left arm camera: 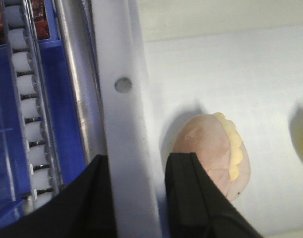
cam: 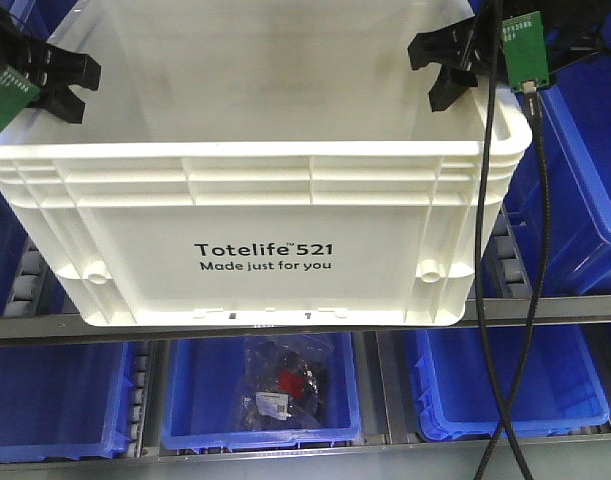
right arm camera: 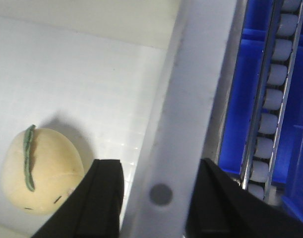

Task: Place moving items into box and shelve
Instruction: 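Push the crate forward onto the roller track with both grippers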

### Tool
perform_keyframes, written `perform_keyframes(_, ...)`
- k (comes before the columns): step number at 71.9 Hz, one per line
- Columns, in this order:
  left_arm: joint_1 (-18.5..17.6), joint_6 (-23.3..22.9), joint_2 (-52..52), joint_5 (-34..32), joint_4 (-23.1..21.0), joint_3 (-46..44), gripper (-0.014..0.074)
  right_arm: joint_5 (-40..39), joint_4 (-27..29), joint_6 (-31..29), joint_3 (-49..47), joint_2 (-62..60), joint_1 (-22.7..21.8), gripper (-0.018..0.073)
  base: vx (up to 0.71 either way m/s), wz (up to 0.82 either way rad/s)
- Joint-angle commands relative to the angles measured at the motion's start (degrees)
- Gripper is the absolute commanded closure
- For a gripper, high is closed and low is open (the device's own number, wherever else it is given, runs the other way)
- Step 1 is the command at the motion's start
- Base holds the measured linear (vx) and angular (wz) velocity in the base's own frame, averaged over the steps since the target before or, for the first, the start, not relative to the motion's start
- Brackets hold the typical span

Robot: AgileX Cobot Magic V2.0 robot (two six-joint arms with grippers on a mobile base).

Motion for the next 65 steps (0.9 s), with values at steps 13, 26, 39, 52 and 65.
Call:
perform_keyframes(13,-0.1,-0.2,-5.6,-11.9,0.3,2.5,0.0597,-13.1,1.3,-2.7,4.0,-7.3,-0.1,0.0562,0.00,0.00)
perform_keyframes(26,-0.1,0.7,-5.6,-15.9,0.3,2.5,0.0597,-20.8,1.2,-2.9,10.5,-9.8,-0.1,0.0562,0.00,0.00)
perform_keyframes(39,-0.1,0.9,-5.6,-19.5,0.2,2.5,0.0597,-28.6,1.2,-3.4,17.0,-11.8,-0.1,0.0562,0.00,0.00)
perform_keyframes(52,-0.1,1.1,-5.7,-24.3,0.1,4.0,0.0597,-31.7,1.2,-4.6,19.6,-12.1,-0.1,0.0562,0.00,0.00)
perform_keyframes(65,-0.1,1.1,-5.7,-26.4,-1.0,7.9,0.0597,-33.4,1.0,-5.5,19.6,-12.0,-0.1,0.0562,0.00,0.00)
